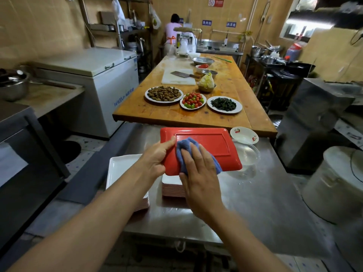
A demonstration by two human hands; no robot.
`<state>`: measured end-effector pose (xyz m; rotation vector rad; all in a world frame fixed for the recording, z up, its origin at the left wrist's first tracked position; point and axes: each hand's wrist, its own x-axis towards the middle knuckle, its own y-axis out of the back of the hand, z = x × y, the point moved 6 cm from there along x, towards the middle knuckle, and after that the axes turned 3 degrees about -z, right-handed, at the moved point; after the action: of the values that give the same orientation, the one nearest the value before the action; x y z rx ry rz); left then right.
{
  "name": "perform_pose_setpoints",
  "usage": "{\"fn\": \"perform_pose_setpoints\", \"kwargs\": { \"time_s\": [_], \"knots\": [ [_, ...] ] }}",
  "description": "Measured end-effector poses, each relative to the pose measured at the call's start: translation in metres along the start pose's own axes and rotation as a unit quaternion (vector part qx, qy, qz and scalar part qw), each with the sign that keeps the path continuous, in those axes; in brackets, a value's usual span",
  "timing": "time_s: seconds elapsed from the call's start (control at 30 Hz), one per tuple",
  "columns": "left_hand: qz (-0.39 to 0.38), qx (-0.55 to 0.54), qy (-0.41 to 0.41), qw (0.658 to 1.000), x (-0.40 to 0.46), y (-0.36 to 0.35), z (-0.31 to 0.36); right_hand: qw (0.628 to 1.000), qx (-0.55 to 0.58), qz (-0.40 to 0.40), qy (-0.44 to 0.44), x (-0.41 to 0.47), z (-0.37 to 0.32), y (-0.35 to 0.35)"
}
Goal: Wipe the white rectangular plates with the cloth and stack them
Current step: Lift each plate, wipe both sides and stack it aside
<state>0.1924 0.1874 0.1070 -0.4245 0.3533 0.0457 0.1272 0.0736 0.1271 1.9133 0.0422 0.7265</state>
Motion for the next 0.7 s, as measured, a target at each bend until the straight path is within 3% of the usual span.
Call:
{"fn": "perform_pose_setpoints", "kwargs": {
  "time_s": [0.23,0.4,0.57,0.7],
  "knots": [
    [0.02,-0.018,-0.055,0.998,-0.008,0.022,0.005,0.997,0.036,-0.061,-0.002,0.04,-0.005,-0.014],
    [0.044,-0.047,-0.053,0.997,-0.021,0.051,0.011,0.998,0.02,-0.048,-0.04,0.045,0.025,-0.023],
    [0.075,-0.053,-0.052,0.994,-0.031,0.084,0.015,0.983,0.166,-0.016,-0.077,0.036,0.046,-0.038],
    [0.104,-0.059,-0.043,0.992,-0.038,0.11,0.016,0.95,0.256,-0.029,-0.176,0.032,0.057,-0.06]
  ]
}}
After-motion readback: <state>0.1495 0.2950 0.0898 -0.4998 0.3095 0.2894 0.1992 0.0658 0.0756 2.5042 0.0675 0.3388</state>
